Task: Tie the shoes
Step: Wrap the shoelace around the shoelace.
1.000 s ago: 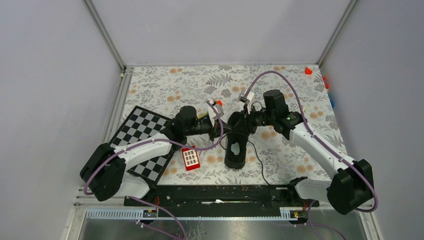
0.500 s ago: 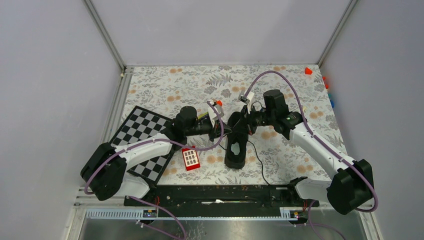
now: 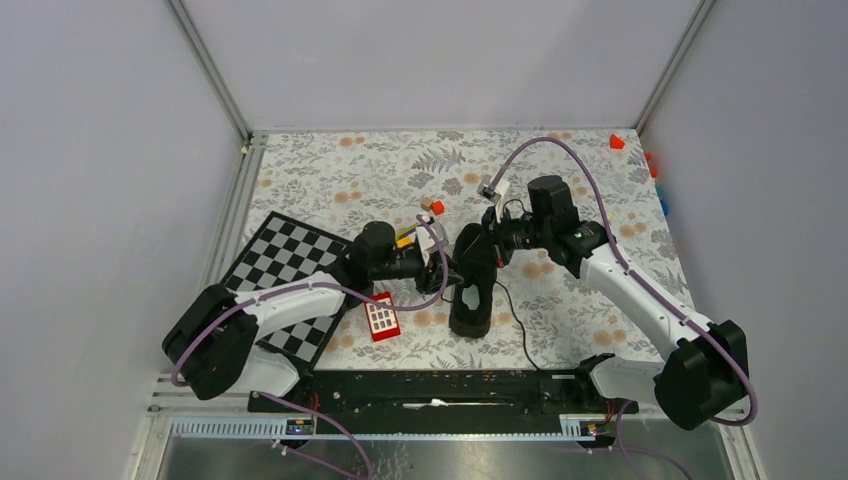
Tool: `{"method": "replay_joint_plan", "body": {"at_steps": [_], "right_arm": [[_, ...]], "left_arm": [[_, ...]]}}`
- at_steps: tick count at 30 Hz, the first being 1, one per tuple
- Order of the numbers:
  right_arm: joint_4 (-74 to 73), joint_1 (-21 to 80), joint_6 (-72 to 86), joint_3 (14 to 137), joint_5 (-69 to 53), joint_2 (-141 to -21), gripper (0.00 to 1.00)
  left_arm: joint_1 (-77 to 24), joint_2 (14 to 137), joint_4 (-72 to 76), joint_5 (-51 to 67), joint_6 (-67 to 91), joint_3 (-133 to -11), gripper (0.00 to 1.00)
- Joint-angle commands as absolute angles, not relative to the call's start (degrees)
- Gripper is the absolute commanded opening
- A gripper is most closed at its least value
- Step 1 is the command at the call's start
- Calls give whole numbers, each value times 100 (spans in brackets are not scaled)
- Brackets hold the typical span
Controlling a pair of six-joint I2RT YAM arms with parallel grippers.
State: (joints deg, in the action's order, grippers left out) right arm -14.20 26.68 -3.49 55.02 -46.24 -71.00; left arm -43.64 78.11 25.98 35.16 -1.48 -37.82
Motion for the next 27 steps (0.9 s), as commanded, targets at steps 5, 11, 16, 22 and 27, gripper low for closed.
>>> {"method": "replay_joint_plan", "body": {"at_steps": [5, 11, 16, 22, 27], "right_arm": [[-1248, 2698, -177, 5717, -4821, -6935, 0], [-1241, 2698, -162, 5742, -4834, -6937, 0], [-1261, 2698, -174, 5691, -4782, -6893, 0], [-1275, 2698, -193, 5672, -4794, -6924, 0], [-1235, 2698, -187, 5660, -4805, -6969, 0]], "left_arm": [[-4674, 8160, 3836, 2790, -24, -3590, 46], [-4834, 8751, 5624, 2622, 596, -3451, 45], [-4832, 8607, 6549, 2146, 1010, -3016, 47], [-4840, 7428, 4716, 1834, 466, -2761, 76], [-4836, 7039, 4038, 1438, 182, -2724, 74]]}}
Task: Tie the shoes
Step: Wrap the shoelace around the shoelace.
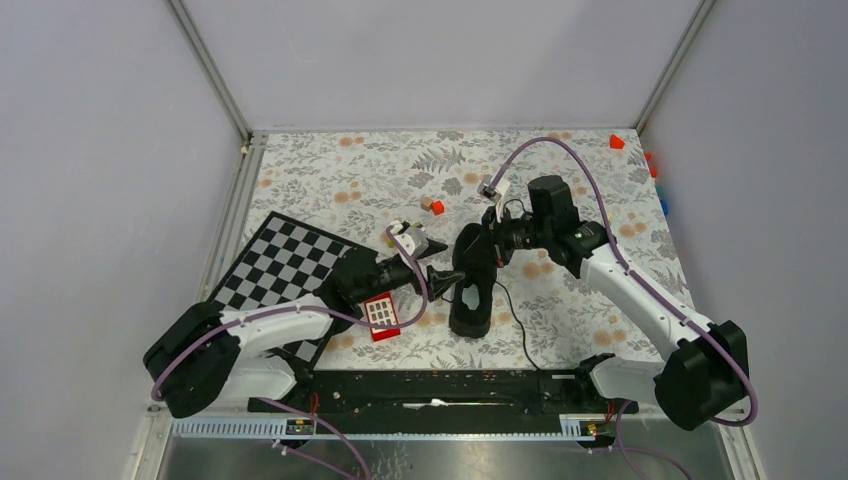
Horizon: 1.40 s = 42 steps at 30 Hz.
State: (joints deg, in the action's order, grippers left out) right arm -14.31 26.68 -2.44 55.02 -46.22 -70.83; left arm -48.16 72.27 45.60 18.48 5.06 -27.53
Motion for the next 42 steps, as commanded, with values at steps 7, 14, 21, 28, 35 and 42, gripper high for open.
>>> {"method": "replay_joint_plan", "body": {"at_steps": [7, 14, 21, 28, 35, 42], "right_arm": [[-1214, 2698, -149, 5696, -4845, -6976, 0], [-1231, 2698, -158, 5643, -4834, -6952, 0], [-1261, 2698, -167, 5667, -4825, -6974, 0], [-1301, 2698, -167, 5671, -4809, -6995, 0], [-1307, 2699, -131, 5679, -4783, -6929, 0], [-1301, 2698, -35, 5652, -4618, -6902, 0]], "left_arm": [[-4839, 7484, 3807, 1600, 44, -3059, 64], [-4843, 7535, 4110, 1637, 224, -3056, 44], [-4842, 7490, 4190, 1859, 401, -3142, 49], [-4840, 7694, 4204, 2136, 493, -3363, 23], [-4903, 8098, 4421, 2465, 675, -3675, 0], [-4996, 8442, 4715, 2638, 764, -3857, 0]]}}
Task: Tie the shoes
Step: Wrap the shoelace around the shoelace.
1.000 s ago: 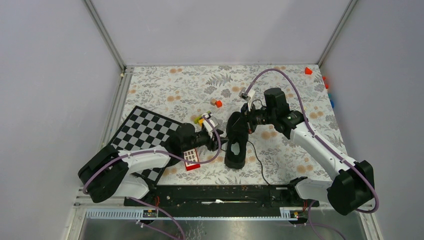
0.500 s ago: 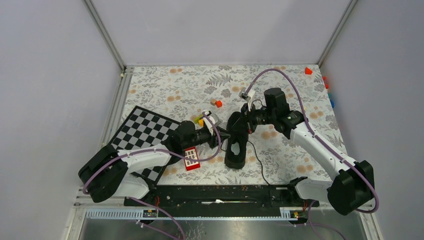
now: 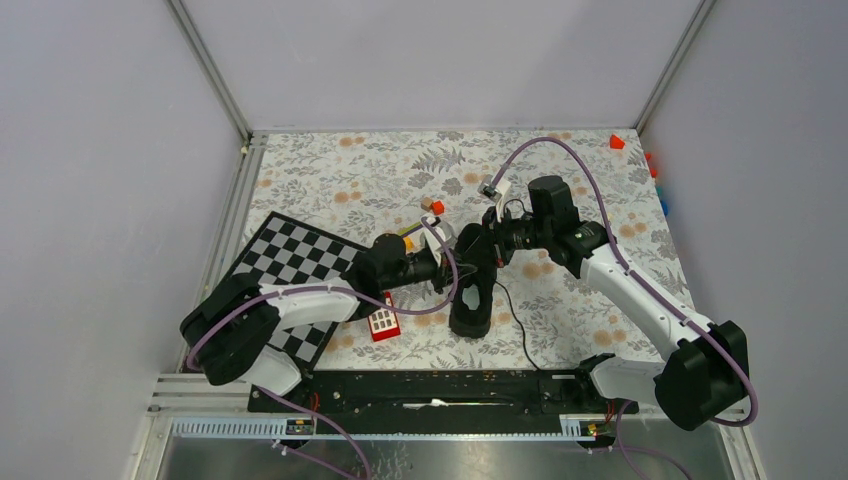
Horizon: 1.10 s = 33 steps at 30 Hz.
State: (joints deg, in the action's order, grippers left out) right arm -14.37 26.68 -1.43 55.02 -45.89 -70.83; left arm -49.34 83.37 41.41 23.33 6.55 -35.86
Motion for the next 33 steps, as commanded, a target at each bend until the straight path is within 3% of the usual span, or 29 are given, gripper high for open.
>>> {"method": "replay_joint_plan", "body": {"at_steps": [1, 4, 7, 18, 33], "right_arm": [[-1307, 2698, -35, 5651, -4633, -6907, 0], [-1301, 2698, -35, 5654, -4682, -6908, 0], [-1309, 2698, 106, 5654, -4702, -6908, 0], [-1342, 2698, 104, 5686, -4728, -7002, 0], [-1367, 2698, 98, 5669, -4729, -6991, 0]], "left_arm": [[-4994, 8446, 4726, 2648, 758, -3858, 0], [-5001, 8473, 4733, 2613, 720, -3866, 1], [-4999, 8482, 4634, 2632, 644, -3901, 9], [-4988, 8229, 4431, 2742, 275, -3769, 27], [-4992, 8523, 5590, 2640, 1015, -3605, 25]]}}
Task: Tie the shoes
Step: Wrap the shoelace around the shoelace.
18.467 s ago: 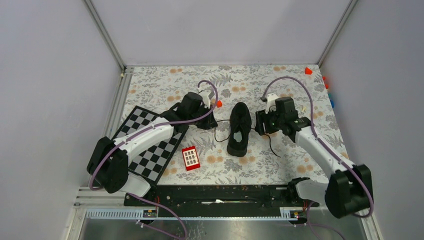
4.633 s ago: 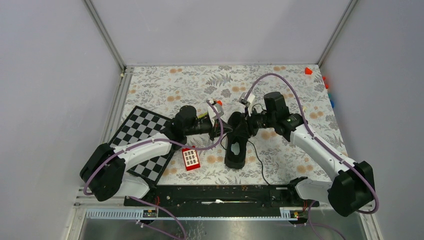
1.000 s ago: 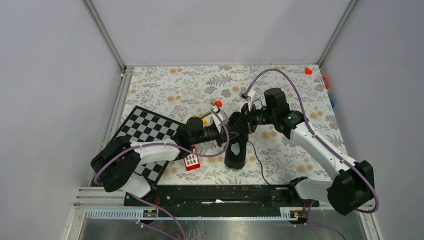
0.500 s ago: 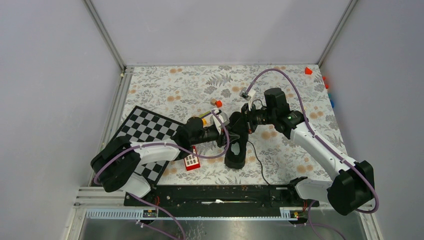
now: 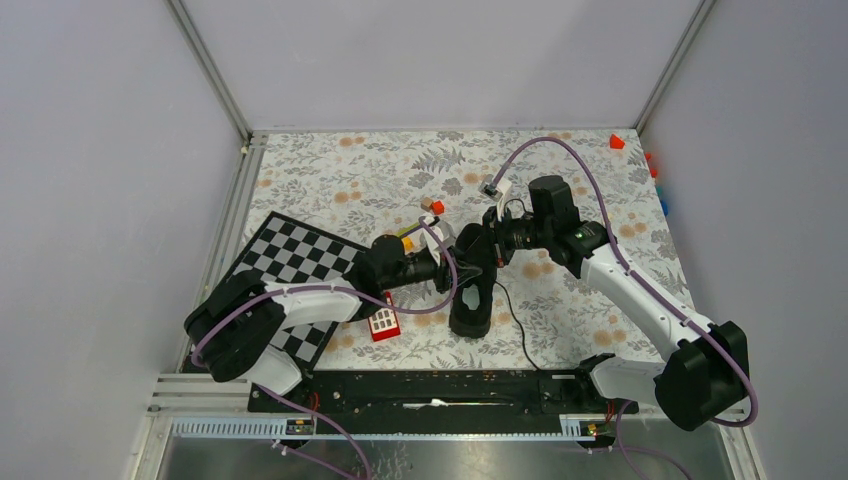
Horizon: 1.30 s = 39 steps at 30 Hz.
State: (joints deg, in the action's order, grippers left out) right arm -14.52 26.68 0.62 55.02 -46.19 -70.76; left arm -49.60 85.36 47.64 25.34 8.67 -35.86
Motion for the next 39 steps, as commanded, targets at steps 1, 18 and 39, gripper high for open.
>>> {"method": "replay_joint_plan", "body": {"at_steps": [1, 18, 39], "right_arm": [[-1367, 2698, 99, 5669, -4729, -6995, 0], [-1643, 2689, 251, 5696, -3788, -6751, 57], [-1762, 2628, 1177, 5212, -2381, -5485, 74]], "left_arm": [[-4988, 8535, 5604, 2643, 1033, -3604, 22], [-4976, 8525, 6186, 2027, 1381, -3244, 0], [-4953, 8809, 6267, 2771, 1512, -3478, 0]]}}
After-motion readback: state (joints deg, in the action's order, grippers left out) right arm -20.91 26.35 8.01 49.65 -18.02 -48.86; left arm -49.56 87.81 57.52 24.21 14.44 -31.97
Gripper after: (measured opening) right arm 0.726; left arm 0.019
